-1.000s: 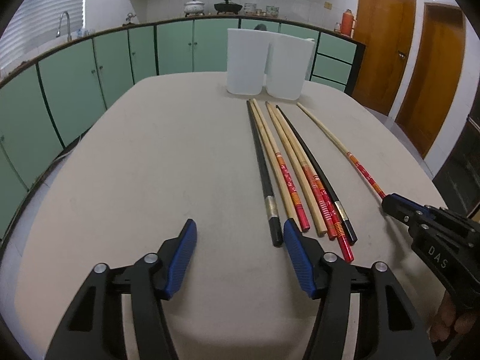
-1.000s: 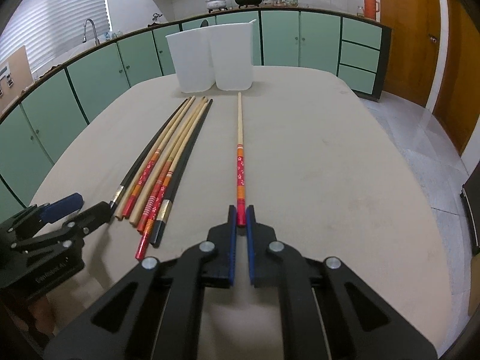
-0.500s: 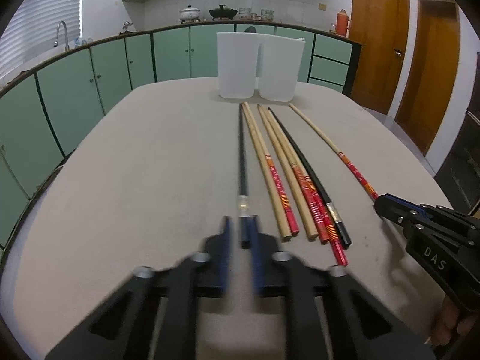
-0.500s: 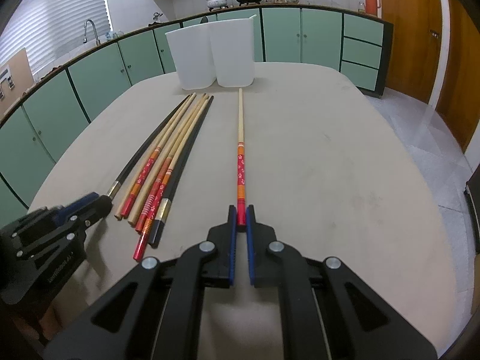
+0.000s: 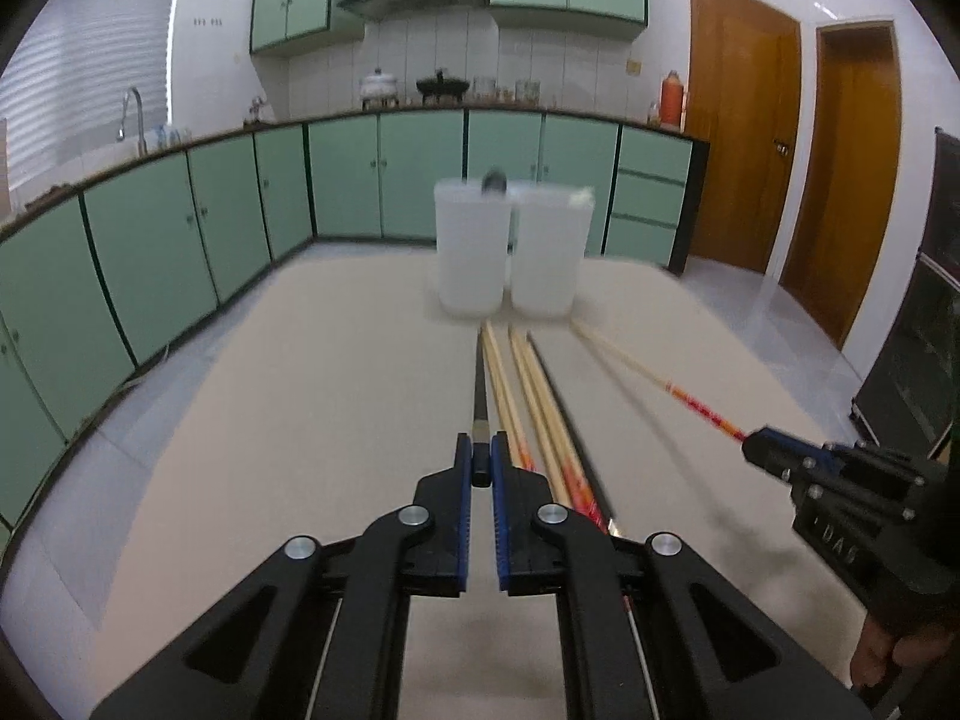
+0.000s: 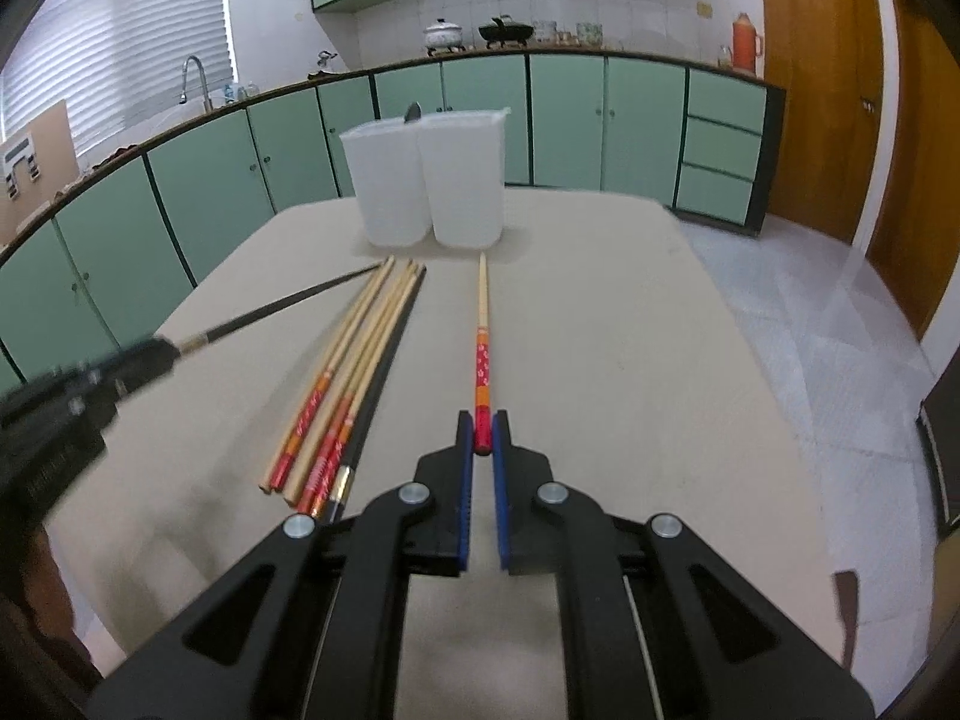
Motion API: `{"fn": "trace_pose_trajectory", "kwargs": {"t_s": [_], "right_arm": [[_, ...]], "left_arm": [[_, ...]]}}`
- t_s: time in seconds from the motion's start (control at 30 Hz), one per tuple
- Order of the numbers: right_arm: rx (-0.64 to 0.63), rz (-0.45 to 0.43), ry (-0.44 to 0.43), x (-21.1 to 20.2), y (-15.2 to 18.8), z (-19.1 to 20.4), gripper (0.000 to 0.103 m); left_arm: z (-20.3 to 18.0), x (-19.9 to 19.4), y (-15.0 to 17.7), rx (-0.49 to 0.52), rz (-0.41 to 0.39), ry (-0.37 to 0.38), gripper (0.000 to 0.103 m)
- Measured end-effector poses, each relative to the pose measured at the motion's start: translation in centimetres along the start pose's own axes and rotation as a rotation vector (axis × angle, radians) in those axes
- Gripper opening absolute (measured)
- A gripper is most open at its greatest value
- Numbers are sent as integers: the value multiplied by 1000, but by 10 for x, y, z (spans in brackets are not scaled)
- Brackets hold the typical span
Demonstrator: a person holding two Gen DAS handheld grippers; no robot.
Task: Organize utensils
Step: 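Carry both chopsticks to the white holder and open both grippers inside it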
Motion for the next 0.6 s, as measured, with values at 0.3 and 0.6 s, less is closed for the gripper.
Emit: {"fn": "trace_pose_trajectory", "kwargs": {"t_s": [0.3,0.6], "right_arm": [[5,-41,-27,-24,-51,-5,5],[14,-73,-65,-38,-115,-15,5]], "left_arm": [[6,-19,-63,-27,-118,15,6],[17,-10,-111,-41,-151,37,6]]}}
Point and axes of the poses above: each gripper's, at about its wrist camera, not at the fingertips, and x roughly the way its jaws point, z to its left, y to its underside, the point moved 3 cm from there along x, roughly the way its jaws point, and after that the axes turned 2 degrees about -z, right-handed, at the moved point
